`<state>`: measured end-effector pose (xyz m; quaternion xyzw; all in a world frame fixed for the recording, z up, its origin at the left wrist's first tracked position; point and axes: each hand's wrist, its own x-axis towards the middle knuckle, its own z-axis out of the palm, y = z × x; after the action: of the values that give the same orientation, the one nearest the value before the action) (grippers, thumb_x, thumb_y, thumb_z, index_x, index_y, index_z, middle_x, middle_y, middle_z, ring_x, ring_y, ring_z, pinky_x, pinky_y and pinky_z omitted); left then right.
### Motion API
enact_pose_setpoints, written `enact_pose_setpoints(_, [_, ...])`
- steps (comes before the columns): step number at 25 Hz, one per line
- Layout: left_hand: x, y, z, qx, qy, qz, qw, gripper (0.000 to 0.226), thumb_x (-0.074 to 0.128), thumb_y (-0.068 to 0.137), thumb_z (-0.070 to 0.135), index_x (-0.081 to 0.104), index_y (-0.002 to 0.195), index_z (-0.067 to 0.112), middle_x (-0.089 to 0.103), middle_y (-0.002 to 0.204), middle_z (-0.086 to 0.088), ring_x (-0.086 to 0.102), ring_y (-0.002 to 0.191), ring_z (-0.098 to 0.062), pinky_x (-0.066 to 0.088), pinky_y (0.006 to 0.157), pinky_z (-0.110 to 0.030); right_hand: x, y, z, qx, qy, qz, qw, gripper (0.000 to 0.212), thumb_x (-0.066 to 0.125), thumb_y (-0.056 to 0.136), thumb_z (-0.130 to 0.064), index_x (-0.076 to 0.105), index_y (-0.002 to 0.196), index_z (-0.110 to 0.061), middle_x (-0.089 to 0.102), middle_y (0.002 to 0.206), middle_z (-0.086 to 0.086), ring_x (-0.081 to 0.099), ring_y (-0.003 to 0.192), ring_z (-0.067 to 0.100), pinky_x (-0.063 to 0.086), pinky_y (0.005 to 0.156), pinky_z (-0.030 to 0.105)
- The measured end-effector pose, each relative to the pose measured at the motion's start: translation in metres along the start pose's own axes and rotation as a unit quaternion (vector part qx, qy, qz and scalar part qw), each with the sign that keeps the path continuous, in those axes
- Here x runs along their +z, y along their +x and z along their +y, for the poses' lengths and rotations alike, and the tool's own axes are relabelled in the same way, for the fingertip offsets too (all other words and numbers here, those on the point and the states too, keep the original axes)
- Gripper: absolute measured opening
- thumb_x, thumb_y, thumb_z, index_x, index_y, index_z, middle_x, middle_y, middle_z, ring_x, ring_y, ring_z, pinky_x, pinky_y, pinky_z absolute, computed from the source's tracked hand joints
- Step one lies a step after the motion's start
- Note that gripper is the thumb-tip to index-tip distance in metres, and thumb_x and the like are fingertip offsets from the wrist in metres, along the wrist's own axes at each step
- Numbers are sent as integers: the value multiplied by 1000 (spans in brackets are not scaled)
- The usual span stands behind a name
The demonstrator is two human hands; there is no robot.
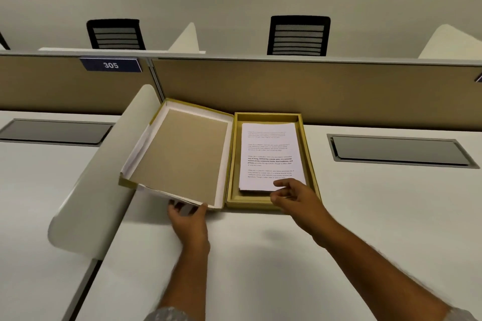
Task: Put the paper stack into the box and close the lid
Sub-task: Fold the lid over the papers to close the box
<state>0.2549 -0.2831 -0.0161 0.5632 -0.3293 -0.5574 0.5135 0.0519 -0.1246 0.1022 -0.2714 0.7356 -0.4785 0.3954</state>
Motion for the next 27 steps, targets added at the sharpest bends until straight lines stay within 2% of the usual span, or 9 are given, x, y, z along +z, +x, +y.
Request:
enact_pose_setpoints(4, [-8, -19, -11, 99, 105, -77, 986, 87, 87, 76, -8, 47, 146, 24, 56, 136, 4, 66, 113, -15, 62, 81, -20, 2, -4, -14, -28, 42, -6, 999, 32, 77, 96, -22, 68, 126, -27, 79, 106, -4, 75, 108, 20, 63, 92, 36])
enact_pose_setpoints(7, [-15, -27, -13, 190, 206, -107, 954, 70, 84, 83, -3, 50, 138, 24, 55, 126, 16, 65, 115, -17, 63, 88, -30, 3, -5, -30, -54, 78, -13, 995, 33, 76, 96, -24, 67, 129, -26, 79, 112, 1, 78, 103, 20, 65, 88, 36])
enact_pose_setpoints(9, [-18, -31, -13, 305, 279, -114, 903, 61, 83, 84, 2, 54, 133, 24, 62, 122, 12, 68, 111, -23, 61, 89, -32, 5, -5, -41, -66, 119, -16, 991, 34, 75, 97, -29, 67, 130, -26, 81, 110, 3, 80, 101, 19, 66, 82, 32])
enact_pose_setpoints(11, [-18, -32, -15, 413, 379, -118, 820, 61, 85, 81, 3, 61, 135, 19, 68, 124, -3, 70, 108, -27, 62, 84, -32, 5, -5, -50, -68, 164, -17, 984, 41, 74, 94, -40, 66, 132, -26, 81, 110, 3, 80, 101, 21, 66, 82, 34])
enact_pose_setpoints(13, [-18, -34, -16, 457, 443, -120, 762, 68, 88, 78, 5, 64, 141, 15, 70, 127, -9, 71, 109, -29, 64, 81, -36, 2, -5, -56, -46, 199, -8, 979, 60, 76, 83, -52, 65, 135, -25, 79, 116, 4, 79, 104, 25, 67, 86, 41])
enact_pose_setpoints(18, [-18, -31, -13, 503, 467, -159, 710, 69, 85, 82, 4, 62, 146, 18, 68, 132, -10, 69, 116, -30, 66, 80, -40, -14, -1, -42, 18, 236, 42, 971, 59, 81, 90, -32, 58, 142, -17, 68, 137, 12, 76, 112, 35, 65, 94, 50])
enact_pose_setpoints(20, [-21, -27, -15, 458, 451, -169, 748, 65, 86, 83, 13, 64, 144, 18, 66, 134, -8, 64, 120, -27, 65, 87, -41, -21, 1, -33, 21, 241, 63, 968, 56, 83, 88, -28, 59, 137, -18, 69, 132, 12, 76, 110, 32, 68, 82, 41])
enact_pose_setpoints(23, [-28, -23, -19, 231, 359, -183, 886, 65, 89, 82, 30, 65, 142, 25, 67, 131, 1, 64, 116, -16, 60, 93, -35, -33, 6, -17, 22, 244, 94, 965, 59, 85, 86, -23, 60, 138, -16, 75, 124, 14, 78, 106, 28, 66, 69, 29])
enact_pose_setpoints(27, [-21, -20, -21, 72, 288, -274, 915, 61, 87, 85, 27, 65, 141, 33, 73, 118, 22, 70, 106, 7, 60, 101, -35, -52, 12, 12, 28, 216, 115, 969, 54, 84, 88, -25, 63, 138, -19, 84, 105, 4, 81, 93, 15, 60, 71, 26])
